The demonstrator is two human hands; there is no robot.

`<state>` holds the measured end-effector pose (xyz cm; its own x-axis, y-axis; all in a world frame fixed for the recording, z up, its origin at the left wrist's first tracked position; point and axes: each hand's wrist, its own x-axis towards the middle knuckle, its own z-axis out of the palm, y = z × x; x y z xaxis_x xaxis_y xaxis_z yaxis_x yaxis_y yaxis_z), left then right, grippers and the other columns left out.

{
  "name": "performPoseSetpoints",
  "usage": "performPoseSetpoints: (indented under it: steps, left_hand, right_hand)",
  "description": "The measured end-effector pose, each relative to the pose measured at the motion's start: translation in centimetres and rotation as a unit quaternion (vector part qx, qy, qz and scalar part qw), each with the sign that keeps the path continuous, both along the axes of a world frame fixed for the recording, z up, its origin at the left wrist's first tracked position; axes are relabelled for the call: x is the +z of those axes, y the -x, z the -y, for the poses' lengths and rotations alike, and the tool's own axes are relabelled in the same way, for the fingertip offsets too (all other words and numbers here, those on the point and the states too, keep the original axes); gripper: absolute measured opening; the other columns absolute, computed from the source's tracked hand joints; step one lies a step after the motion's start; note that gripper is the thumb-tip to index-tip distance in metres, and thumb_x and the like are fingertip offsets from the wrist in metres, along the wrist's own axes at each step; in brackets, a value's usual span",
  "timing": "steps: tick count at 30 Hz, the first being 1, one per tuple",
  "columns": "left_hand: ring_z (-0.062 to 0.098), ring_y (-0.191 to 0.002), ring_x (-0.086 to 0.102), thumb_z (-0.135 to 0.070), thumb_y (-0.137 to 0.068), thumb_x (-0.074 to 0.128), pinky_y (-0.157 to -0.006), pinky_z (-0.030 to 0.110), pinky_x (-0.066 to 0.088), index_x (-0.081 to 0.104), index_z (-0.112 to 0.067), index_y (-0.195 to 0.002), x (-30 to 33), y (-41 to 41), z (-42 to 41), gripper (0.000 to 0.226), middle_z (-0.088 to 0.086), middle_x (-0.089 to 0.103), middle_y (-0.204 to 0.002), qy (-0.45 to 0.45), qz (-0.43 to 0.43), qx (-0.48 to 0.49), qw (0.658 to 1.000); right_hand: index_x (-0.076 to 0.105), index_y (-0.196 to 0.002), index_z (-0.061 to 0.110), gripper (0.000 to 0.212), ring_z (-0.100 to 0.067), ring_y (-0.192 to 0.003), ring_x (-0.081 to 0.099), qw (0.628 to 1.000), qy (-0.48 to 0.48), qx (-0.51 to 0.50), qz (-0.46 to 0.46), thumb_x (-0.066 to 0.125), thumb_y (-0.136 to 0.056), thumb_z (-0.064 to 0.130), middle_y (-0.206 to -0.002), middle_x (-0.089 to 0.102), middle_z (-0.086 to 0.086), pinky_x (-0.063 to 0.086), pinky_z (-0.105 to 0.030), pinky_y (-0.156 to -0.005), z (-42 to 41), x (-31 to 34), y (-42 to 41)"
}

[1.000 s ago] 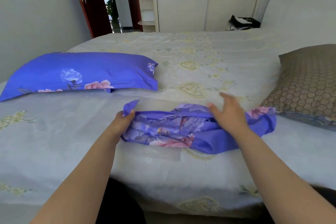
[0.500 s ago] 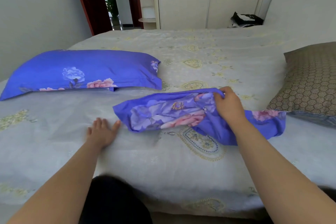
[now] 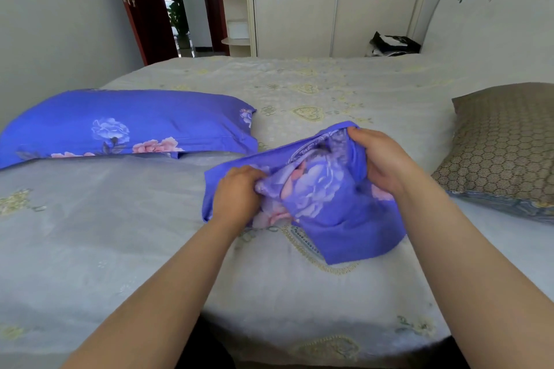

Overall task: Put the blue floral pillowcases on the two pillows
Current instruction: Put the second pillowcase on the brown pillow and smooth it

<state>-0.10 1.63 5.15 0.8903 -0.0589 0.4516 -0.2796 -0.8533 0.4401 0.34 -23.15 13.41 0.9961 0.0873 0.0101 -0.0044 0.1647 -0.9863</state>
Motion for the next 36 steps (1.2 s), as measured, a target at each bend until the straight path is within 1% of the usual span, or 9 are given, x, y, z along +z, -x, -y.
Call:
performPoseSetpoints:
  steps: [5,9,14,17,21,25,29,32,36]
  left_hand:
    - [0.030,-0.078,0.058,-0.004,-0.080,0.052,-0.071,0.033,0.044,0.062,-0.018,-0.080,3.4,-0.4,-2.1,0.018,0.009,0.066,-0.083,0.321,0.045,0.085,0.942]
    - [0.016,-0.060,0.031,-0.009,-0.084,0.044,-0.057,0.030,0.032,0.034,-0.023,-0.059,7.8,1.2,-2.0,0.030,-0.004,0.037,-0.057,0.414,0.092,0.078,0.902]
    - [0.008,-0.049,0.035,-0.013,-0.089,0.047,-0.050,0.027,0.030,0.046,-0.020,-0.061,12.9,4.0,-1.7,0.029,-0.002,0.043,-0.056,0.344,-0.006,-0.056,0.937]
    - [0.013,-0.063,0.048,-0.022,-0.089,0.055,-0.056,0.028,0.036,0.054,-0.016,-0.075,14.2,2.5,-2.3,0.016,-0.003,0.053,-0.065,0.186,0.022,0.016,0.982]
    - [0.037,-0.130,0.032,-0.021,-0.087,0.056,-0.101,0.044,0.032,0.032,-0.018,-0.144,9.6,-0.3,-4.0,0.061,0.014,0.033,-0.144,-0.123,-0.014,0.153,0.980]
    - [0.032,-0.136,0.023,-0.050,-0.088,0.052,-0.103,0.044,0.033,0.029,-0.015,-0.141,3.2,1.4,-3.7,0.067,0.009,0.024,-0.148,-0.266,-0.185,0.180,0.929]
    - [0.028,-0.125,0.043,-0.066,-0.085,0.046,-0.089,0.036,0.040,0.034,-0.014,-0.137,0.0,3.2,-3.2,0.075,0.006,0.040,-0.137,-0.283,-0.283,0.194,0.895]
    - [0.023,-0.122,0.051,-0.059,-0.089,0.044,-0.081,0.030,0.037,0.039,-0.016,-0.137,-1.1,3.7,-3.5,0.065,0.002,0.049,-0.136,-0.277,-0.316,0.211,0.883]
    - [0.034,-0.109,0.057,-0.052,-0.086,0.057,-0.083,0.039,0.047,0.039,-0.007,-0.126,-0.9,4.4,-4.8,0.063,0.013,0.042,-0.130,-0.165,-0.206,0.278,0.924]
  right_hand:
    - [0.069,-0.092,0.010,0.030,-0.022,-0.080,0.069,0.984,0.167,0.069,0.004,0.060,-0.088,0.038,-0.086,0.074,-0.007,0.054,-0.035,-0.080,3.6,3.3,1.1]
    - [0.070,-0.099,0.008,0.029,-0.026,-0.092,0.069,0.794,0.559,0.228,-0.072,0.076,-0.076,0.026,-0.098,0.073,-0.008,0.055,-0.037,-0.084,4.9,4.6,2.2]
    - [0.065,-0.093,0.012,0.010,-0.030,-0.094,0.059,0.686,0.719,-0.097,0.061,0.061,-0.084,0.013,-0.107,0.065,-0.015,0.046,-0.036,-0.085,5.8,8.0,-0.2]
    - [0.037,-0.141,0.019,0.066,-0.033,-0.131,0.034,0.652,0.629,-0.371,0.204,0.057,-0.080,0.006,-0.142,0.036,-0.016,0.022,-0.052,-0.108,3.4,7.6,-3.0]
    - [-0.011,-0.150,0.020,0.102,-0.029,-0.146,-0.008,0.701,0.643,-0.280,0.129,0.065,-0.083,0.035,-0.158,-0.013,-0.010,0.005,-0.062,-0.111,-0.6,1.9,-4.6]
    - [0.031,-0.143,0.012,0.071,-0.030,-0.137,0.032,0.802,0.590,-0.066,0.063,0.054,-0.088,0.050,-0.152,0.025,-0.016,0.031,-0.047,-0.109,-3.2,-5.7,-2.4]
    - [0.049,-0.130,0.017,0.072,-0.025,-0.123,0.049,0.813,0.571,0.117,-0.009,0.058,-0.077,0.065,-0.137,0.049,-0.003,0.042,-0.039,-0.100,-3.7,-11.4,1.8]
    - [0.034,-0.141,0.018,0.090,-0.024,-0.130,0.042,0.800,0.599,0.013,-0.022,0.057,-0.073,0.072,-0.144,0.041,0.000,0.039,-0.039,-0.101,-3.2,-13.5,3.3]
    - [0.056,-0.108,0.011,0.053,-0.032,-0.108,0.056,0.807,0.579,-0.067,-0.091,0.055,-0.084,0.057,-0.116,0.058,-0.012,0.045,-0.035,-0.079,-3.6,-13.9,3.2]
